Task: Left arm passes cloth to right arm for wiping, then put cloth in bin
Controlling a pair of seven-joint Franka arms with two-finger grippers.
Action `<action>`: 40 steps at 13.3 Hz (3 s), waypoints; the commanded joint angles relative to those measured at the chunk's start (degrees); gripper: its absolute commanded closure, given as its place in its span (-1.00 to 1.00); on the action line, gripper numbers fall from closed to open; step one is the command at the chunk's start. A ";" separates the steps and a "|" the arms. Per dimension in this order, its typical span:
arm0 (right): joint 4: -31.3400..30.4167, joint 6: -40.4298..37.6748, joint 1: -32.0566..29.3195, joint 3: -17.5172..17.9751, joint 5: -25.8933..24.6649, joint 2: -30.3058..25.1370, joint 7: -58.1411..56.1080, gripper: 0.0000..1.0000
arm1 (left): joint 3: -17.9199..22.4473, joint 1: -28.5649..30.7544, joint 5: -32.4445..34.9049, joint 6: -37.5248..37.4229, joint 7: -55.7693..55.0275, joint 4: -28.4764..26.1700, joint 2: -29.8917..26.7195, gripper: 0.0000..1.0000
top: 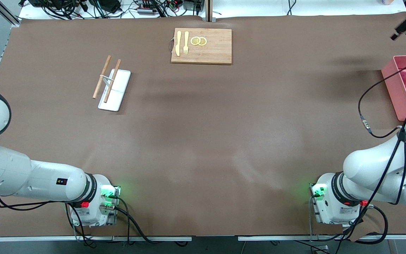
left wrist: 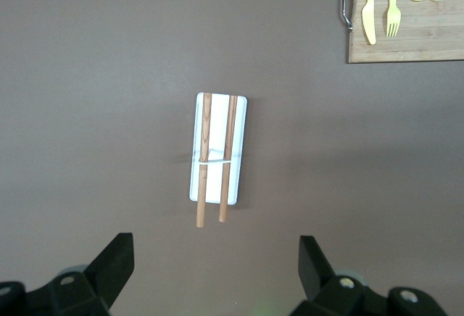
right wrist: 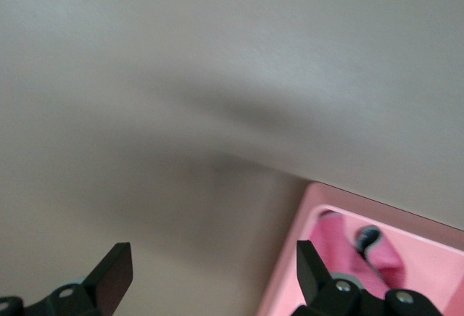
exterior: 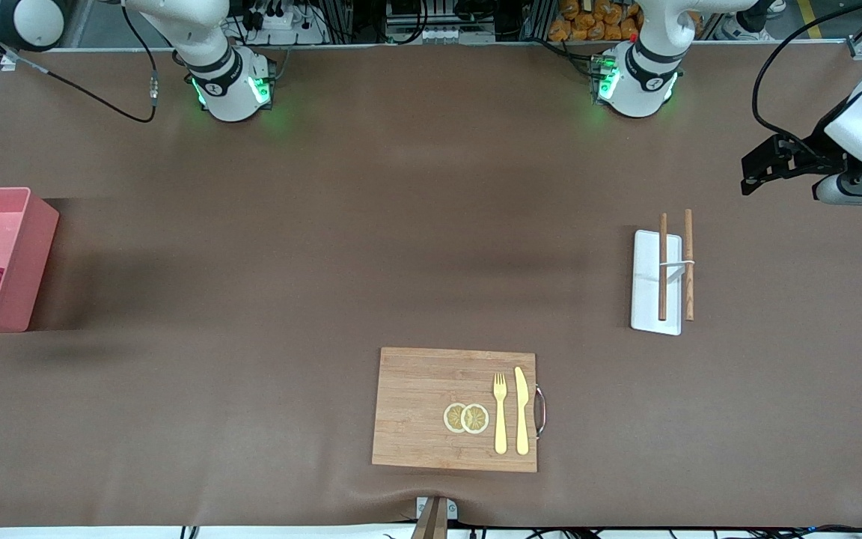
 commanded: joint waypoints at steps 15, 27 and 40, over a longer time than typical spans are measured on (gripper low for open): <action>-32.10 9.69 29.05 -0.20 -3.10 -28.11 51.63 -1.00 | -0.09 0.67 0.95 -2.97 -4.92 0.40 -0.48 -1.00; -26.56 2.98 26.94 -0.29 -3.45 -33.49 51.46 -1.00 | -0.18 0.58 1.22 -2.88 -4.13 0.66 -0.75 -1.00; -25.95 3.76 26.85 0.15 -11.45 -36.57 50.66 -1.00 | -0.27 0.14 1.22 -2.53 -4.13 0.93 -1.18 -1.00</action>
